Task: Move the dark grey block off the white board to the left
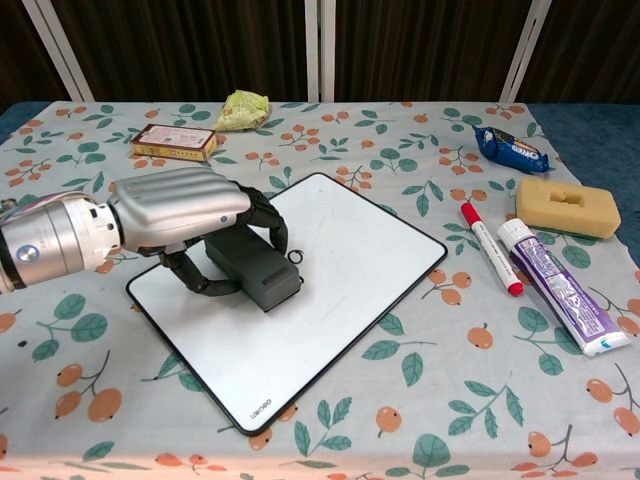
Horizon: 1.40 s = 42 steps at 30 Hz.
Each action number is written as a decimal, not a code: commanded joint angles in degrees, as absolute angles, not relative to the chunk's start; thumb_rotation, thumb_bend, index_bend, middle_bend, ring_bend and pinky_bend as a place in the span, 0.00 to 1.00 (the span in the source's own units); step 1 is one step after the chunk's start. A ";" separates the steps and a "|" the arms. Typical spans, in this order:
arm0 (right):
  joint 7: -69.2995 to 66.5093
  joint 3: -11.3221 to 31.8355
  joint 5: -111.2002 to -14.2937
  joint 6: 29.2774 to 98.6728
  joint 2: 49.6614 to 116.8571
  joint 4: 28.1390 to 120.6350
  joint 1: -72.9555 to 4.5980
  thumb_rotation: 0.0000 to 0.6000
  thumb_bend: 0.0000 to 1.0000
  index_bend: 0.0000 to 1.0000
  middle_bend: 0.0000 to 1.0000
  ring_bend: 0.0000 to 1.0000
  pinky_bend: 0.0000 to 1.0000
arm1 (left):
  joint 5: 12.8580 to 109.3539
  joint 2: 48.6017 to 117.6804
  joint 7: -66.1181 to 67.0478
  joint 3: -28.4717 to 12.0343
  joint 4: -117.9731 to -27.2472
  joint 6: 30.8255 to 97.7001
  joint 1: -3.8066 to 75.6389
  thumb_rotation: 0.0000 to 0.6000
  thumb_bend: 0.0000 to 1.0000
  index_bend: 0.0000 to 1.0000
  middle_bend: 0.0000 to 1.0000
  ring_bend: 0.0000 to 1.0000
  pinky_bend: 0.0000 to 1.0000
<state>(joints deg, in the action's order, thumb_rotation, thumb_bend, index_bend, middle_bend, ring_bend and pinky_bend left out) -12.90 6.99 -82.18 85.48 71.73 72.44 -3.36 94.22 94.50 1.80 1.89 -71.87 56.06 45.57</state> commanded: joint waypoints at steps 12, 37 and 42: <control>-13.07 6.80 -82.17 84.74 71.77 72.02 -3.55 1.00 0.18 0.00 0.00 0.00 0.00 | 94.49 95.17 0.98 1.81 -71.04 57.35 45.35 1.00 0.31 0.48 0.41 0.32 0.46; -13.59 6.78 -81.82 84.74 71.08 72.18 -3.13 1.00 0.18 0.00 0.00 0.00 0.00 | 98.14 100.42 0.50 2.09 -68.41 61.06 46.18 1.00 0.36 0.71 0.64 0.51 0.63; -13.73 6.75 -81.67 84.21 71.35 71.79 -3.29 1.00 0.18 0.00 0.00 0.00 0.00 | 98.74 100.97 3.46 2.27 -66.83 62.43 45.57 1.00 0.37 0.74 0.66 0.54 0.64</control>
